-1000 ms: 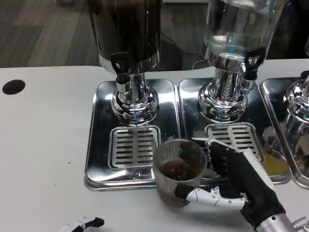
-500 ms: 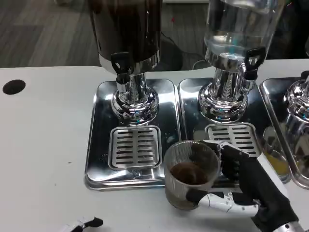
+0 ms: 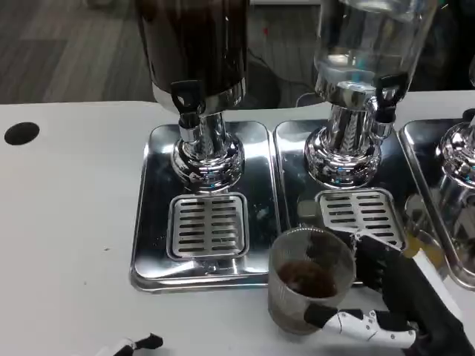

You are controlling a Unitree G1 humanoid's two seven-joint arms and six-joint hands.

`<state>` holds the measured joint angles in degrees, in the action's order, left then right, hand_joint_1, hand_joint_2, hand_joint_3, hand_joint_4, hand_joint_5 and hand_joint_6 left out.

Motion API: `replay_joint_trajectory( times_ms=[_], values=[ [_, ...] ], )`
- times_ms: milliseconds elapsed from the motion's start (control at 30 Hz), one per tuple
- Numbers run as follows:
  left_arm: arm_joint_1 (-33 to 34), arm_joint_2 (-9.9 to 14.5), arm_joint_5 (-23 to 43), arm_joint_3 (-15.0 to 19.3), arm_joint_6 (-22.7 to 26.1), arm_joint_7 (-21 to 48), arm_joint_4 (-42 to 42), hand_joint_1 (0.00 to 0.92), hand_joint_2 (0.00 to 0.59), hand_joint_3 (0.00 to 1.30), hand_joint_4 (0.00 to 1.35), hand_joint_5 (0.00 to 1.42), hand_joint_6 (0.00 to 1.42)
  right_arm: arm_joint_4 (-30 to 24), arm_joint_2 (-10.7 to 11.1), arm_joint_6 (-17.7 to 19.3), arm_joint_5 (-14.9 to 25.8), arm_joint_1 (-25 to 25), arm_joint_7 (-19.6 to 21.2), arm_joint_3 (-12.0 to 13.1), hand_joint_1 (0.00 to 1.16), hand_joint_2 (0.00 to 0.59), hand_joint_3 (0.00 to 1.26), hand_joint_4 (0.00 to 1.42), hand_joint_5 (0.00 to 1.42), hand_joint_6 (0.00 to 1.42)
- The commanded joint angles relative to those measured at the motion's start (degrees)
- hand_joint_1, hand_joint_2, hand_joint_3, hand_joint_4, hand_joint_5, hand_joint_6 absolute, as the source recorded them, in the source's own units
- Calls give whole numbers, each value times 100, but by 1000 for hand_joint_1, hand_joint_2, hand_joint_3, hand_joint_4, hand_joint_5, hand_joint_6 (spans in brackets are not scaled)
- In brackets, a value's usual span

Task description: Grasp the cup under the faucet to collect the drink, then remove the cup.

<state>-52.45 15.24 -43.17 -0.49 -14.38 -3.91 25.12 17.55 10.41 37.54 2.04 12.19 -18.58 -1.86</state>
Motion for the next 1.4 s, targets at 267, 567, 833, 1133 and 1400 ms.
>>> replay_joint_trajectory(
  times_ms=[267, 567, 833, 1133, 1400],
  values=[
    [-43, 34, 8, -97, 186, 36, 80, 0, 90, 326, 246, 417, 795, 524, 81, 773, 220, -68, -194, 164, 795, 68, 441, 466, 461, 427],
    [-14, 44, 63, -82, 261, 95, 91, 0, 89, 327, 246, 423, 795, 1122, 148, 1393, 135, -190, -125, 319, 796, 69, 441, 466, 457, 428],
    [8, 31, 60, -97, 312, 102, 87, 0, 89, 331, 246, 425, 812, 1853, 209, 1977, 52, -310, -103, 427, 795, 69, 441, 466, 460, 428],
    [1, 15, 68, -116, 327, 69, 83, 0, 89, 336, 246, 425, 817, 2531, 380, 2694, -529, -507, 355, 536, 804, 70, 440, 453, 453, 428],
    [-59, 52, 153, 27, 244, -12, 95, 0, 91, 336, 246, 425, 820, 2770, 662, 3180, -1759, -578, 1281, 577, 715, 89, 87, 67, 133, 83]
  ],
)
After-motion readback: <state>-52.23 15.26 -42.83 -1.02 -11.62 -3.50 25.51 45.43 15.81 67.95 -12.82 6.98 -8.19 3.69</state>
